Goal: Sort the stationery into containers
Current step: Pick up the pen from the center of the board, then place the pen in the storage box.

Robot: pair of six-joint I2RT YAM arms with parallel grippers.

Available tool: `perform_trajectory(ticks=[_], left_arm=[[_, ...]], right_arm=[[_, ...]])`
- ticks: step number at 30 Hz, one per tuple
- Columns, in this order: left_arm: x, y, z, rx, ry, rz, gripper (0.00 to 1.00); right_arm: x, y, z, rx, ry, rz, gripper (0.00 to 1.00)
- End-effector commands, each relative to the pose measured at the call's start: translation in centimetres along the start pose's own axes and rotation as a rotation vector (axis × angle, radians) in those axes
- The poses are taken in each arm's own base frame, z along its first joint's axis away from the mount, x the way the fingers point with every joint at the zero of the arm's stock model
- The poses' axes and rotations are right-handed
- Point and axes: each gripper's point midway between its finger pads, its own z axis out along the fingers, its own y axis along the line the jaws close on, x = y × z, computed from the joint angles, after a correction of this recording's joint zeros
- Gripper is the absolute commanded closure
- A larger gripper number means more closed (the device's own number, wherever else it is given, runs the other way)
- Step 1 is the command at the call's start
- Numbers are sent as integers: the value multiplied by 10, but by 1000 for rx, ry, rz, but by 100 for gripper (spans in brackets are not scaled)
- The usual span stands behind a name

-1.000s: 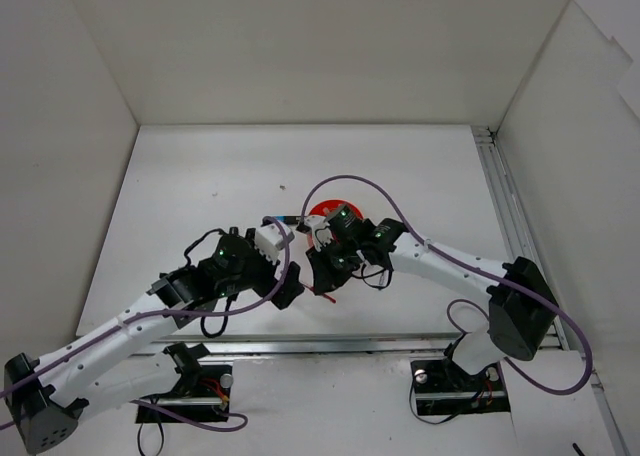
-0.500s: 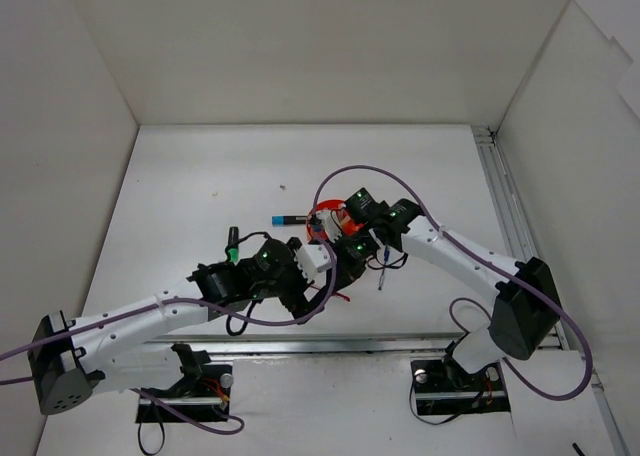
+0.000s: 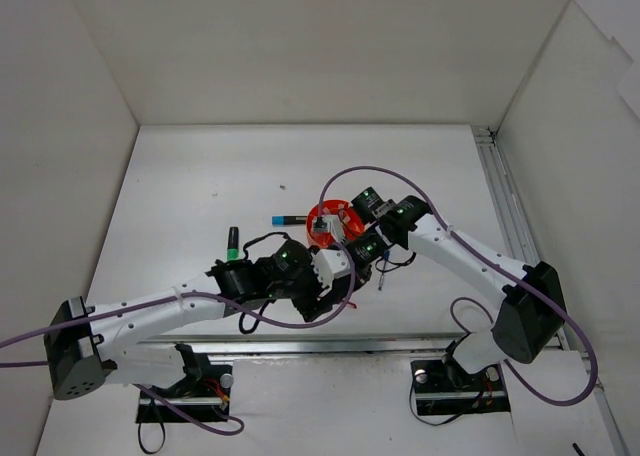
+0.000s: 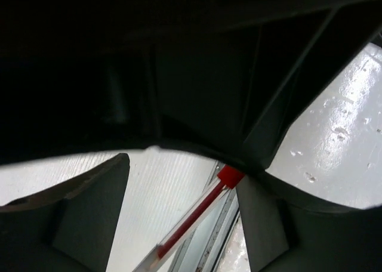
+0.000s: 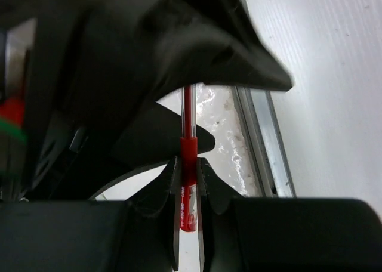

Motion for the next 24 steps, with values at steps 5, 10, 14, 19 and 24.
perform_trajectory(ticks=[5, 10, 14, 19, 24], left_arm=[[-27, -5, -5, -33, -52, 44, 72], [-28, 1, -9, -82, -65, 29, 100], [-32, 6, -14, -117, -90, 19, 100], [-35, 18, -18, -189, -112, -8, 100], [-43, 36, -26, -292, -181, -86, 100]], right_arm=[[-14, 12, -16, 39, -36, -41, 100], [-23, 13, -30, 101, -85, -44, 89], [-30, 9, -48, 179, -148, -33, 70], [-39, 14, -70, 256, -231, -51, 2], [-57, -7, -113, 540, -488, 59, 2]])
